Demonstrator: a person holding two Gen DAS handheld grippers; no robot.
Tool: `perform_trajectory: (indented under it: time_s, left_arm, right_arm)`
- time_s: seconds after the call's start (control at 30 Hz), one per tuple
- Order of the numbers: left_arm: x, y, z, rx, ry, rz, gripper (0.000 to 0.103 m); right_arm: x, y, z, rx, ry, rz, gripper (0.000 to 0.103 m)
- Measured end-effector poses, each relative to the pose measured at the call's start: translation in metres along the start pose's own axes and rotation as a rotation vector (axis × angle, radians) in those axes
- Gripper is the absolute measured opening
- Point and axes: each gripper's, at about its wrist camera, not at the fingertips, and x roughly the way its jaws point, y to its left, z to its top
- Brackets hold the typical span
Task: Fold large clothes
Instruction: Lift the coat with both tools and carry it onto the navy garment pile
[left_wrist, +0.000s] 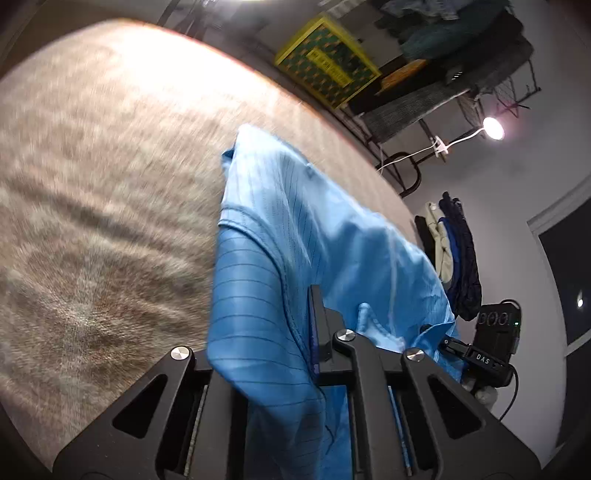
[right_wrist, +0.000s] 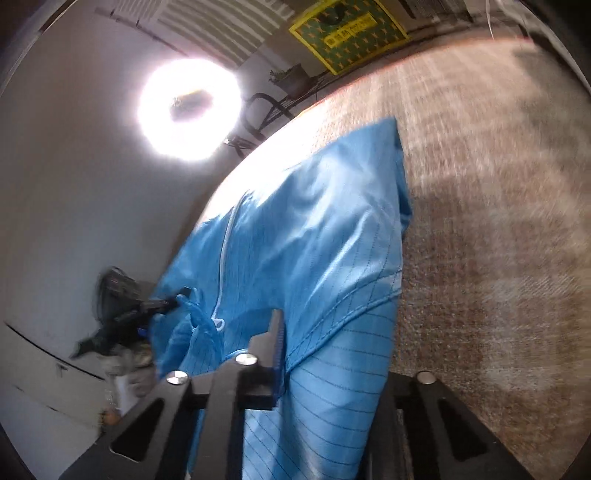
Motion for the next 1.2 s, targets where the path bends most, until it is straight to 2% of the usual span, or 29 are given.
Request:
perform_trajectory:
  time_s: [0.13, 0.47, 0.7, 0.9, 1.2]
  left_arm:
    - [-0.011, -0.022, -0.001, 0.056, -0.038, 0.014, 0.005]
    - [-0.028, -0.066, -0.008, 0.122, -0.075, -0.001, 0.004]
    - [-0.015, -0.117, -0.01, 0.162, -0.087, -0.039, 0.004]
    - [0.019, -0.187, -0.014, 0.226, -0.091, -0.077, 0.004]
    - [0.085, -0.296, -0.003, 0.326, -0.091, -0.152, 0.004]
  right_arm:
    - [-0.015, 0.034, 0.001, -0.109, -0.026, -0.093, 0.004]
    - [-0.056, 0.074, 0.002, -0.243, -0.071, -0.176, 0.003]
    - [-0.11, 0.069, 0.011, -0.3, -0.132, -0.234, 0.003]
    - [-0.177, 0.049, 0.026, -0.335, -0.208, -0.296, 0.003]
    - [-0.276, 0.005, 0.074, -0.334, -0.326, -0.434, 0.003]
